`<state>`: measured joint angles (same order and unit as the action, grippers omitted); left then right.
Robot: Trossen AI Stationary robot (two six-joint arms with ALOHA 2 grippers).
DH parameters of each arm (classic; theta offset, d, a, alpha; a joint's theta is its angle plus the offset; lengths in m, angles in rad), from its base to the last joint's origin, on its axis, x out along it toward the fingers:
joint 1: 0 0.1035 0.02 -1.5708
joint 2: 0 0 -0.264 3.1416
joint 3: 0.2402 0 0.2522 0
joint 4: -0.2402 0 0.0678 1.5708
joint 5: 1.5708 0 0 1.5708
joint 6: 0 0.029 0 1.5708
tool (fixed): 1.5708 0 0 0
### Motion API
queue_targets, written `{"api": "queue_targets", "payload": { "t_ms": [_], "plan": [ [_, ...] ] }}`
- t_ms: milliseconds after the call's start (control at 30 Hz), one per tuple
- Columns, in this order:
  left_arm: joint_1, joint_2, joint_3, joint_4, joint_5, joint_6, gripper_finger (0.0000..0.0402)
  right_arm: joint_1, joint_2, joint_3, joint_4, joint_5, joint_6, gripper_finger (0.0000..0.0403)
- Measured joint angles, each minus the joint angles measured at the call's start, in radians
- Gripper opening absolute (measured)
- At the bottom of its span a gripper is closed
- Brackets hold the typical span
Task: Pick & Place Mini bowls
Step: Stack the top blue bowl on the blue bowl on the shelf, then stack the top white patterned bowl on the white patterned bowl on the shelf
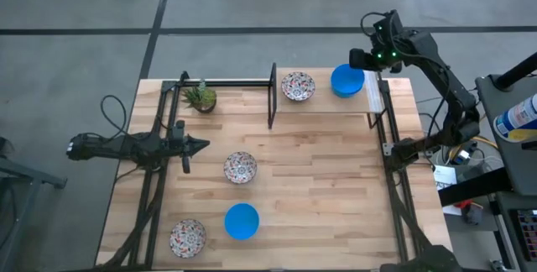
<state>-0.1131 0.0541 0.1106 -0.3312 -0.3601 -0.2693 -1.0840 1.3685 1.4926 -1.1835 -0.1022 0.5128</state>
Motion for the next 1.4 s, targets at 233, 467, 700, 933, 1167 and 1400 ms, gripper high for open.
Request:
{"api": "queue_targets", "payload": {
  "t_ms": [233, 467, 700, 933, 1167, 1400],
  "plan": [
    [0.0, 0.0, 0.0, 0.0, 0.0, 0.0, 0.0, 0.0, -0.041, -0.091, 0.054, 0.028, 0.022, 0.0008],
    [0.0, 0.0, 0.0, 0.0, 0.0, 0.0, 0.0, 0.0, -0.078, -0.176, 0.093, 0.027, 0.062, 0.0008],
    [0.0, 0.0, 0.0, 0.0, 0.0, 0.0, 0.0, 0.0, -0.096, -0.192, 0.13, 0.036, 0.057, 0.0008],
    [0.0, 0.0, 0.0, 0.0, 0.0, 0.0, 0.0, 0.014, -0.137, -0.125, 0.216, -0.034, 0.063, 0.0008],
    [0.0, 0.0, 0.0, 0.0, 0.0, 0.0, 0.0, 0.134, -0.168, -0.122, 0.241, -0.093, 0.064, 0.0008],
    [0.0, 0.0, 0.0, 0.0, 0.0, 0.0, 0.0, 0.28, -0.176, -0.122, 0.24, -0.086, 0.1, 0.0008]
  ]
}}
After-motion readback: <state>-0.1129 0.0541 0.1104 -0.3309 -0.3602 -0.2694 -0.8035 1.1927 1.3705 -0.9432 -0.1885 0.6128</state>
